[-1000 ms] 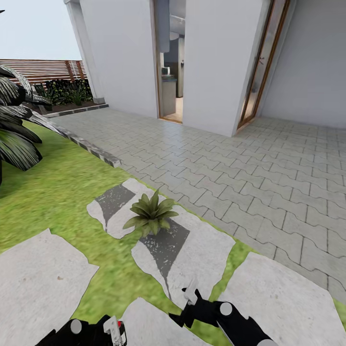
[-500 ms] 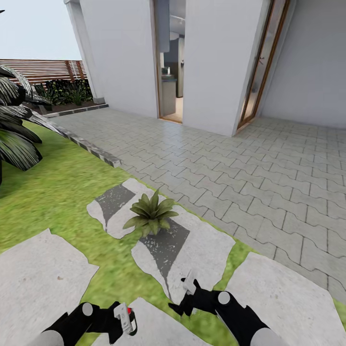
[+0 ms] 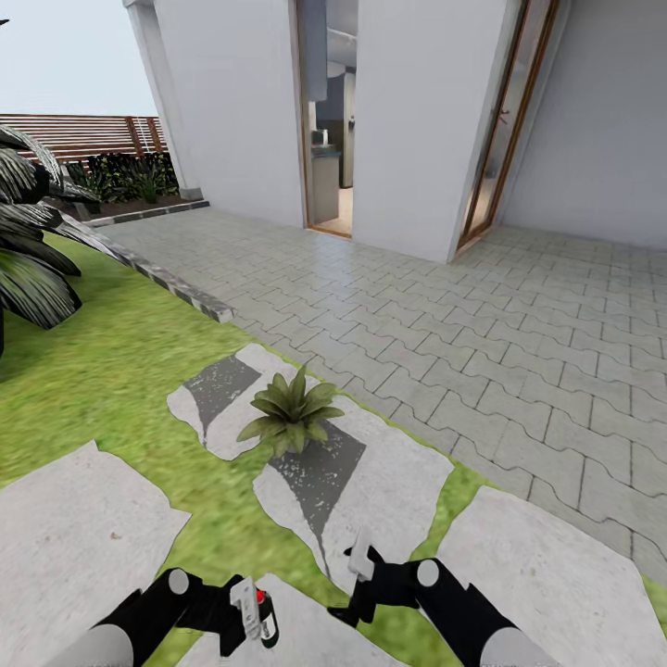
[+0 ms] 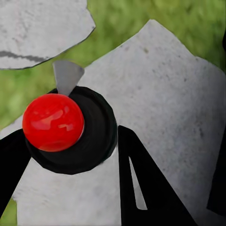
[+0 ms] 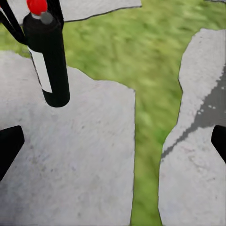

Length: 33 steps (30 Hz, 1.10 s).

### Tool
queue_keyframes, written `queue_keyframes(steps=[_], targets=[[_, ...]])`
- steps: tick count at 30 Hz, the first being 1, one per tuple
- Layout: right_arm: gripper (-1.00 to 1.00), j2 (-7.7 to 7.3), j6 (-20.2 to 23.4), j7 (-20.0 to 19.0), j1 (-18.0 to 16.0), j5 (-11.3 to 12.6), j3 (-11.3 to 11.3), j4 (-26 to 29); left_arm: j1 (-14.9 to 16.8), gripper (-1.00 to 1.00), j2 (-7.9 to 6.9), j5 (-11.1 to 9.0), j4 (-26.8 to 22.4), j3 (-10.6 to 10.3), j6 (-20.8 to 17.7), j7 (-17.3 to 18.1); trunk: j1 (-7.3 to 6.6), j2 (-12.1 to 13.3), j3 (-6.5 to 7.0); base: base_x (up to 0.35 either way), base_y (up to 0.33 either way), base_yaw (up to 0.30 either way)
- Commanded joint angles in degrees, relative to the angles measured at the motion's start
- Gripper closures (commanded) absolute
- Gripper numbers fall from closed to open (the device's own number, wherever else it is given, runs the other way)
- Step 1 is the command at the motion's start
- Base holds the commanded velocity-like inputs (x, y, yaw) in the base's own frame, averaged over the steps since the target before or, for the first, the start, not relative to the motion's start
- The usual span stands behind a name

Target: Pick up the pesticide atomizer in the garden and spray insectifuge to fully cover both potted plants in the garden.

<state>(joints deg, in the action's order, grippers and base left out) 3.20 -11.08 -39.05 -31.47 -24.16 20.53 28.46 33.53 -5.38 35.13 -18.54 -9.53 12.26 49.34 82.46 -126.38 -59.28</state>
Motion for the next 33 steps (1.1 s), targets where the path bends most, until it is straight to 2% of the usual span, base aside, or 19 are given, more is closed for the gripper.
queue_keyframes(steps=[1,3,5,7,11,15,16,25,33], targets=[[-1.0,0.02,-0.32,-0.6,-0.16,-0.61,-0.06,0.22,0.02,1.0,0.22,0.91,-0.12,0.11,0.37,0.13,-0.01,-0.02,-0.05,0.0,0.0,0.0],[-1.0,0.08,-0.14,-1.14,-0.38,-0.62,-0.02,0.61,0.03,1.0,0.72,1.86,-0.15,0.1,0.32,0.14,-0.01,-0.02,-0.05,0.0,0.0,0.0],[-1.0,0.46,1.27,-1.61,-0.69,-0.63,0.51,1.01,0.09,1.0,1.74,4.79,-0.24,0.12,-1.08,0.06,-0.01,-0.02,-0.05,0.0,0.0,0.0],[-1.0,1.08,2.64,-1.87,-0.95,-0.63,1.44,1.1,0.18,1.0,2.41,6.21,-0.37,0.12,-2.97,0.0,-0.01,-0.02,-0.05,0.0,0.0,0.0],[-1.0,2.31,4.15,-3.24,-1.5,-0.63,2.93,1.15,0.27,1.0,2.88,7.27,-1.31,0.12,-4.61,0.02,-0.01,-0.02,-0.05,0.0,0.0,0.0],[-1.0,2.67,4.57,-4.13,-2.01,-0.63,3.35,1.16,0.3,1.0,2.98,7.46,-1.76,0.13,-4.9,0.11,-0.01,-0.02,-0.05,0.0,0.0,0.0],[1.0,2.71,4.6,-4.22,-2.1,-0.63,3.39,1.16,0.3,1.0,2.99,7.47,-1.79,0.13,-4.93,0.12,-0.01,-0.02,-0.05,0.0,0.0,0.0],[1.0,2.72,4.75,-4.69,-2.45,-0.63,3.43,1.12,0.53,1.0,4.34,7.31,-2.59,0.16,-4.57,0.22,-0.01,-0.02,-0.05,0.0,0.0,0.0],[1.0,2.77,6.96,-4.72,-2.54,-0.63,3.46,1.2,0.7,1.0,6.54,7.24,-2.82,0.15,-4.28,0.28,-0.01,-0.02,-0.05,0.0,0.0,0.0]])
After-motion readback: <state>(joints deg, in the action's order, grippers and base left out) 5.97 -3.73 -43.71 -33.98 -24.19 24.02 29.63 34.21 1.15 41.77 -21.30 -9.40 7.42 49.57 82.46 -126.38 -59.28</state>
